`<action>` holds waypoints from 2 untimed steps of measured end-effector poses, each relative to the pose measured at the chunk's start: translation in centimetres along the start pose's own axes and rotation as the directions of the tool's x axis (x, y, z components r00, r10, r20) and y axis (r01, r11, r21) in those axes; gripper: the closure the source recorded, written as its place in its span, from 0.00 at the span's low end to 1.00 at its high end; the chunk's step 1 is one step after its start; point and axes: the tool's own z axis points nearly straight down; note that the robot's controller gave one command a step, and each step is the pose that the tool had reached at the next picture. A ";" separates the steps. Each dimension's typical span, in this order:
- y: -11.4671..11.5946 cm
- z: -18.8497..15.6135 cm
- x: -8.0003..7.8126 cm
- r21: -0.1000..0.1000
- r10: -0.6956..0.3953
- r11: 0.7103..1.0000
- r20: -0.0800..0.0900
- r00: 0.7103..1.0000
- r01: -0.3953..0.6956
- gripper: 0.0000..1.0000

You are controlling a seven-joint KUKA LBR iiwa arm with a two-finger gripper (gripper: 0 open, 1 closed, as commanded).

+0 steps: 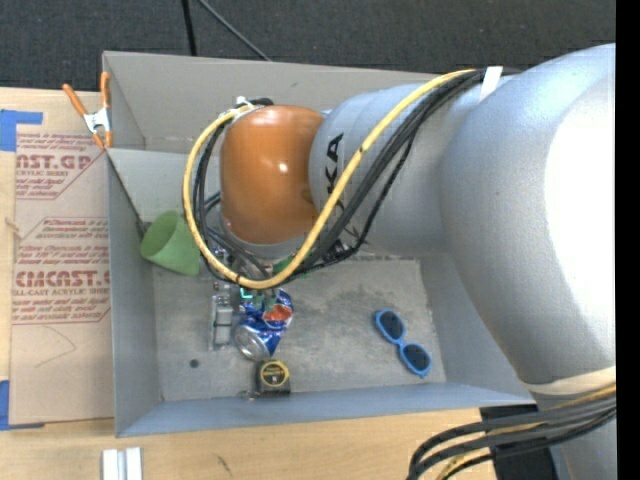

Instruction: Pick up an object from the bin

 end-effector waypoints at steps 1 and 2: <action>-7.5 8.1 -1.2 0.002 -0.061 0.998 -0.001 0.998 0.061 0.00; -16.5 6.9 2.7 0.004 -0.207 0.978 0.004 0.978 0.207 0.00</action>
Offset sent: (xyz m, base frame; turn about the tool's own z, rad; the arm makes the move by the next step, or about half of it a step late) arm 0.0134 -0.0714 -0.0761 -0.0664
